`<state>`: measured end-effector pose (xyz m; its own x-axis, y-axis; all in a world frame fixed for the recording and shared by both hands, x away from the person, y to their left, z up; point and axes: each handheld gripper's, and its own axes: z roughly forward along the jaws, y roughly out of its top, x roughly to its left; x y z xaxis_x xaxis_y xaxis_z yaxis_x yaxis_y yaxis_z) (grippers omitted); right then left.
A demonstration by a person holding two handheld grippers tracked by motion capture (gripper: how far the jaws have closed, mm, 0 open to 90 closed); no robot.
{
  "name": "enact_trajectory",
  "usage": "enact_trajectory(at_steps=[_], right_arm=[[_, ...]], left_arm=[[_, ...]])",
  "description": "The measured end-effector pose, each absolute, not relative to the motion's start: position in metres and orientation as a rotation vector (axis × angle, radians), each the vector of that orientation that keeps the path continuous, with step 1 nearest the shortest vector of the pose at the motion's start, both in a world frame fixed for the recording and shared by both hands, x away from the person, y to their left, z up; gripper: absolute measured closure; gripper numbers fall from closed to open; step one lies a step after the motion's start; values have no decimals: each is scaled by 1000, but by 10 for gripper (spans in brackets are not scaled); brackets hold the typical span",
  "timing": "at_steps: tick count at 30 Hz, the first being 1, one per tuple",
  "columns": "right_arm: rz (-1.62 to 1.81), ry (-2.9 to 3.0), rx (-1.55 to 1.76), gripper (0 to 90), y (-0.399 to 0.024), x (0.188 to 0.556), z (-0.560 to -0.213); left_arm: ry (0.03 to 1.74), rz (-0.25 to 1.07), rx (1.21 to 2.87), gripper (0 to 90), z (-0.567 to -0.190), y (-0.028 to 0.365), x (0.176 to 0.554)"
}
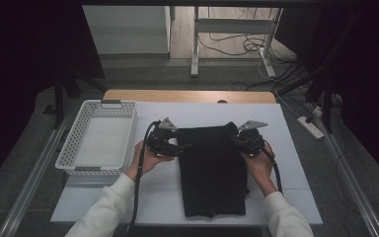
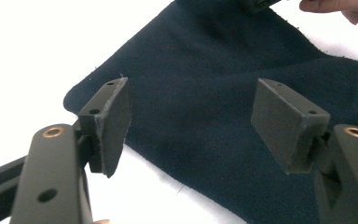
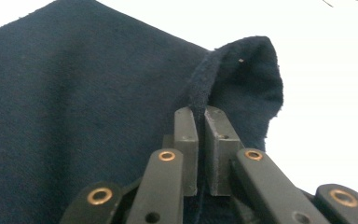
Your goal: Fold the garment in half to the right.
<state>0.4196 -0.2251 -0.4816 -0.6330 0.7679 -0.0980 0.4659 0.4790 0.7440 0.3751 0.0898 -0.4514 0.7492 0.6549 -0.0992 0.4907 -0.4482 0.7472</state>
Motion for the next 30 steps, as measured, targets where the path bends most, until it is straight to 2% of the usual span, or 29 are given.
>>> enact_trajectory(at_steps=[7,14,20,24,28,30], right_arm=[[959,2276,1086,846,-242,421,-479],[978,2281,1211,833,-260,429,-493],[974,2240,1159,669,-255,425,-488],[1072,2207,1080,699,-251,422,-470],[1086,2258,1006,873,-243,427,-461],[1071,2276,989,893,-239,433,-463]], left_arm=[[867,256,2128,294,-451,95,376],[859,257,2130,294,-450,95,376],[861,257,2132,294,-450,95,376],[866,254,2129,294,-451,95,376],[871,256,2141,293,-454,96,375],[877,258,2140,293,-454,96,374]])
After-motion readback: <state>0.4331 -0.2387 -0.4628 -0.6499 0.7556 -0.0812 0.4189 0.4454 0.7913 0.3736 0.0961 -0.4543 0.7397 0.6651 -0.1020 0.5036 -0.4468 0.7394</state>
